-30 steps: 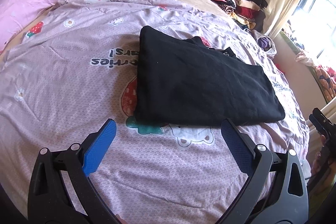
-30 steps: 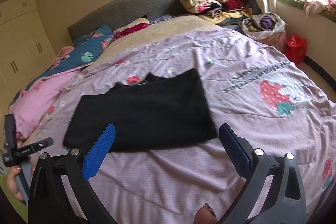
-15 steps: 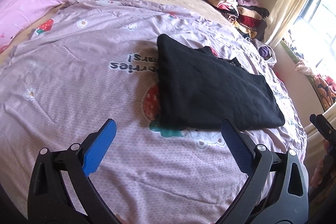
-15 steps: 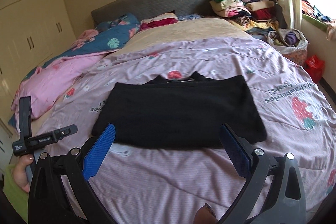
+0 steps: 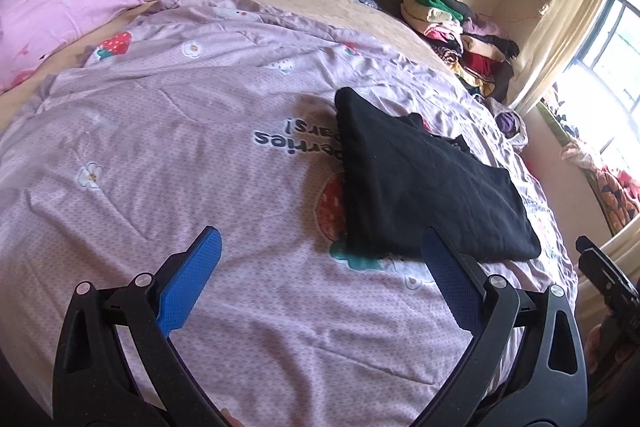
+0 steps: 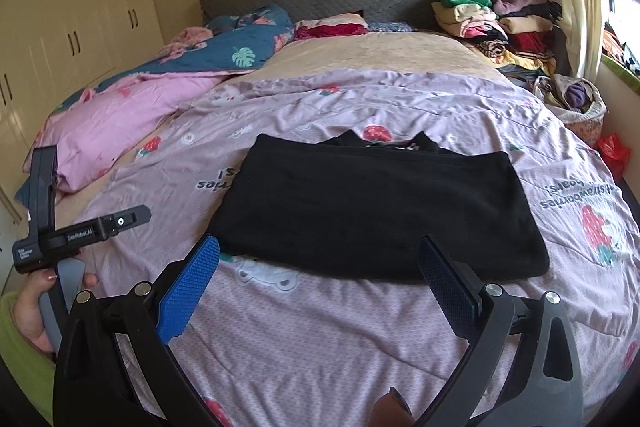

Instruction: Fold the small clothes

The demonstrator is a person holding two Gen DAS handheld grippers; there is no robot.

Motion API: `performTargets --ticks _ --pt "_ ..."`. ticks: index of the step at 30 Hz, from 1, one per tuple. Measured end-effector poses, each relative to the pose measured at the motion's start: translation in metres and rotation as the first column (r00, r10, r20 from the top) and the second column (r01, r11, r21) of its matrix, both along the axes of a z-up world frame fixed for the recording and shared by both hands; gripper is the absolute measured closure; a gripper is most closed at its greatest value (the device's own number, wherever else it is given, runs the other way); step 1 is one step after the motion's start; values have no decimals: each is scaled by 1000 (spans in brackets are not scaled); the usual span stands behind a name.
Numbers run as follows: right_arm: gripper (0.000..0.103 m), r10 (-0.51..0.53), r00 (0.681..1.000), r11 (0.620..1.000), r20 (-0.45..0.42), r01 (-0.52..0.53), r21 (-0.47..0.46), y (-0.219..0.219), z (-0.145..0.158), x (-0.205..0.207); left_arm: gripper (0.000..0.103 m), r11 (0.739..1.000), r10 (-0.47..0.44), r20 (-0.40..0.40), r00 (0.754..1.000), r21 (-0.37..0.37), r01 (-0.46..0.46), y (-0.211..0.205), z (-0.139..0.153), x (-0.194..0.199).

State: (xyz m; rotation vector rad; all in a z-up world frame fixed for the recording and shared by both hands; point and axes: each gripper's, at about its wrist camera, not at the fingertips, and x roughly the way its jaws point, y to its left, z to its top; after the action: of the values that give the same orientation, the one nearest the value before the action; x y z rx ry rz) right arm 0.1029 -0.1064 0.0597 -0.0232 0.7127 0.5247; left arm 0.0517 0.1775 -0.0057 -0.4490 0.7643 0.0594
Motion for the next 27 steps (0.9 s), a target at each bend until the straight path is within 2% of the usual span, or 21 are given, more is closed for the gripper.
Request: performTargets --ticks 16,27 --pt "5 82 997 994 3 -81 -79 54 -15 -13 10 1000 14 31 999 -24 -13 19 4 6" --pt "4 111 994 980 -7 -111 -163 79 -40 -6 10 999 -34 23 999 16 33 11 7 53"
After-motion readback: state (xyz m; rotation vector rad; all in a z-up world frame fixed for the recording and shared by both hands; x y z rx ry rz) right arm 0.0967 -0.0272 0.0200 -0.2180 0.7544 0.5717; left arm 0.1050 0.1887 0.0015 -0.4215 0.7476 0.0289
